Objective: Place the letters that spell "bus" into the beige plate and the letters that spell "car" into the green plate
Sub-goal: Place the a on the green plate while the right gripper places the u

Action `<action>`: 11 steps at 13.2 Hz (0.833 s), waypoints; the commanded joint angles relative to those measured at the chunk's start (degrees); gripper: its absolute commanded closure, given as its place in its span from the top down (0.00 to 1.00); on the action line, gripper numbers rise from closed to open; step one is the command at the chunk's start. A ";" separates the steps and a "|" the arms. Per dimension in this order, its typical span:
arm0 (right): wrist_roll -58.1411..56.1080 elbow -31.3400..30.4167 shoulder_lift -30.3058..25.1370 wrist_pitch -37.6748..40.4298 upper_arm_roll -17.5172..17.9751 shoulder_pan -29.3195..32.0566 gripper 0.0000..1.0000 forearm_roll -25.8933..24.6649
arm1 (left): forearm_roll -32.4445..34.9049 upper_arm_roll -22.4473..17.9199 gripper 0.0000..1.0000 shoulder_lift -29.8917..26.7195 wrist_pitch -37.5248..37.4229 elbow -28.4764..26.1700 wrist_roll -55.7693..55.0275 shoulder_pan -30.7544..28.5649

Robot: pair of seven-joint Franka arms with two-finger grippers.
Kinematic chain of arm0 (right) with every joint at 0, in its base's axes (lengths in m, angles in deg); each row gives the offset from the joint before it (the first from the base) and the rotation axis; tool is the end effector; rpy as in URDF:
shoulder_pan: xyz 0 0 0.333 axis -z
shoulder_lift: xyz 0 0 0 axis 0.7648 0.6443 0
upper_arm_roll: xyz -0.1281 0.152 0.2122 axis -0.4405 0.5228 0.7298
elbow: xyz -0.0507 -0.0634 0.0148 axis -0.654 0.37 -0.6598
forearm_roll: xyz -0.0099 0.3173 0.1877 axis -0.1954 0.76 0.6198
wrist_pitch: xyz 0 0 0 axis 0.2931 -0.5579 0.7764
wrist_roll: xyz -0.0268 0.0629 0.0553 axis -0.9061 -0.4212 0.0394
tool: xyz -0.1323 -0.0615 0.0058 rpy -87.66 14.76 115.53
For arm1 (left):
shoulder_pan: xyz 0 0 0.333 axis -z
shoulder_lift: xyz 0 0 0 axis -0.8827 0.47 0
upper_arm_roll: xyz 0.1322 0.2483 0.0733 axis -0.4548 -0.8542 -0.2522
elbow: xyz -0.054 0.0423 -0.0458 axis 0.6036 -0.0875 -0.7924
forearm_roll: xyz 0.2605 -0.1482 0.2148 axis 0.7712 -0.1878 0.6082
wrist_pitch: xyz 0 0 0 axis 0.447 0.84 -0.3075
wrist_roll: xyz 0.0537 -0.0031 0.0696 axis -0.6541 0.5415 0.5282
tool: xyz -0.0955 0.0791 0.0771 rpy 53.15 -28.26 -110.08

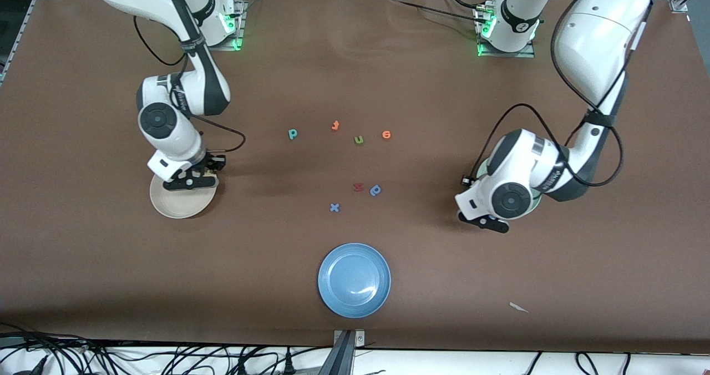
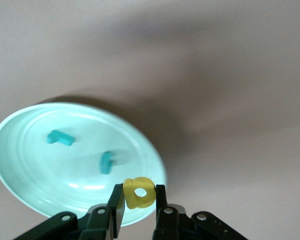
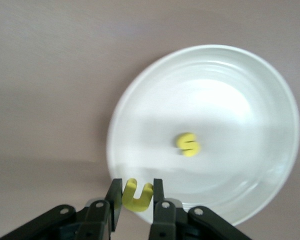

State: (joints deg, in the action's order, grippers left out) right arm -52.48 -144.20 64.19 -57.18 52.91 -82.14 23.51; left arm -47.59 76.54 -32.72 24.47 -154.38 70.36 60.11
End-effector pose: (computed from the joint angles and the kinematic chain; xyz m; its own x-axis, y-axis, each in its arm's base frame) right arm 0.5303 0.0897 0.1918 0.9815 0.1856 -0.0478 0.1907 -0.9709 0.1447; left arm 0.5894 -0.1490 0.1903 0.8637 -0.2533 -0.4358 -0.2981 -0.9538 -0.0365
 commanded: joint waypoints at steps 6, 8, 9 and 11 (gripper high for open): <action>-7.02 0.14 -1.55 5.76 -0.85 0.53 1.00 9.51 | 1.98 0.67 1.00 0.13 -0.36 -1.65 3.73 -3.06; -5.28 1.03 -1.55 9.14 -0.42 -0.52 1.00 16.88 | 1.89 0.67 1.00 -0.13 -0.45 -1.30 3.73 -3.06; -3.00 0.86 -1.64 8.88 0.81 -0.96 1.00 18.32 | 1.89 0.76 1.00 -0.48 -0.54 -1.04 3.73 -2.89; 8.74 0.16 -2.07 6.26 4.57 -2.28 1.00 18.42 | 1.46 1.11 1.00 -3.45 -0.54 -0.78 3.90 -3.24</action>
State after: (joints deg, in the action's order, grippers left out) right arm -52.29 -142.89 63.79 -49.68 54.56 -82.94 40.88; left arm -47.19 77.09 -32.54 24.55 -154.97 73.56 57.12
